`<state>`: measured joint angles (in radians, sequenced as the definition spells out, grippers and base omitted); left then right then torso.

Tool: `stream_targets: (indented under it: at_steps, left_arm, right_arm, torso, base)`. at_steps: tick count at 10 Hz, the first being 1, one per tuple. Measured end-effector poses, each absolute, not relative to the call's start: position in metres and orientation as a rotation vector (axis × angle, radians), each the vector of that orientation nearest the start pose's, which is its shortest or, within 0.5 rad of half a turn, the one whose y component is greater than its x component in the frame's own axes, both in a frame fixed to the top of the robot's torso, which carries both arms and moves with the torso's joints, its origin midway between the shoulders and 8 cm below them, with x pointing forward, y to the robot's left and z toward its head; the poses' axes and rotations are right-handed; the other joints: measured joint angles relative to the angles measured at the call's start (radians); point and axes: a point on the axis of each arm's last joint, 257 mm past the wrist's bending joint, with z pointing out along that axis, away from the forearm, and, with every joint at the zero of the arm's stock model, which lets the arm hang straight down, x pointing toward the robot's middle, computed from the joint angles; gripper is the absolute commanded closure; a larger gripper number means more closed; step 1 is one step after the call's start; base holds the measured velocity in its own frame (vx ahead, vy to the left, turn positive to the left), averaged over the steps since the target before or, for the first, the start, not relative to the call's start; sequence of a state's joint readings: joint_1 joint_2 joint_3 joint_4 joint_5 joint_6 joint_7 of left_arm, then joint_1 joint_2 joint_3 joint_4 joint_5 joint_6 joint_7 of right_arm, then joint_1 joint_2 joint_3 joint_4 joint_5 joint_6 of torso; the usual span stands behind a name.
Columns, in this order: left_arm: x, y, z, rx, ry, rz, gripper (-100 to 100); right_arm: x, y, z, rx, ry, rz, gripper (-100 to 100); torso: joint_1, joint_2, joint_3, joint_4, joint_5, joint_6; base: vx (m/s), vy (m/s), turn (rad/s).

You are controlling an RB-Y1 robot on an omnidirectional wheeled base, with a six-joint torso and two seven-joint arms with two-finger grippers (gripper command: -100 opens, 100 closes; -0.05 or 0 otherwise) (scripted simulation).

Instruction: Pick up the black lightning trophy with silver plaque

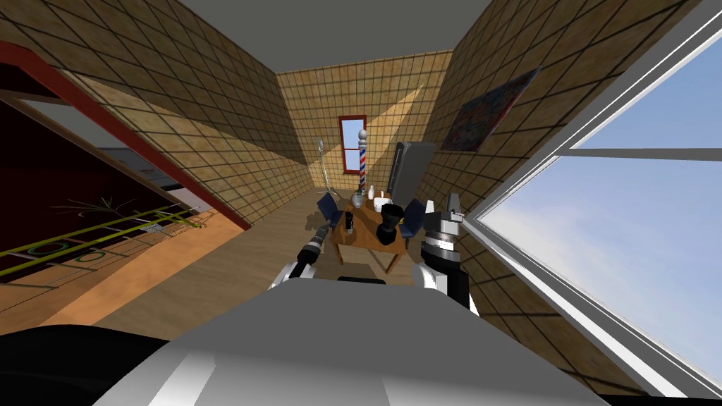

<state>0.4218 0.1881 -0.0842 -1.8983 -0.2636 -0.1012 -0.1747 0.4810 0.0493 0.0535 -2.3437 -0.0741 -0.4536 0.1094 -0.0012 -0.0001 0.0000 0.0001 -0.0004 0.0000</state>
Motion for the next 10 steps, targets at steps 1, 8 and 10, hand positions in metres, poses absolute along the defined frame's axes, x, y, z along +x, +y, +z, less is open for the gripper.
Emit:
stream_targets:
  at_steps: [1,8,10]
  left_arm:
    - [0.428,0.263,-0.243,-0.717,1.481,-0.755,-100]
    - [0.432,0.275,-0.313,-0.559,1.682,-0.529,-100]
    - [0.438,0.278,-0.325,-0.486,1.724,-0.467,-100]
  right_arm:
    - [0.34,-0.273,0.05,0.678,0.532,1.316,0]
    - [0.34,-0.273,0.05,0.678,0.532,1.316,0]
    - [0.34,-0.273,0.05,0.678,0.532,1.316,0]
  torso:
    - [-0.003,0.0,0.0,0.0,0.0,0.0]
    - [-0.004,-0.003,-0.002,-0.001,-0.001,0.0]
    - [-0.003,-0.005,-0.003,-0.001,-0.001,0.0]
  base:
    - [0.0,-0.096,-0.017]
    - [0.021,-0.091,-0.026]
    - [0.08,-0.062,-0.041]
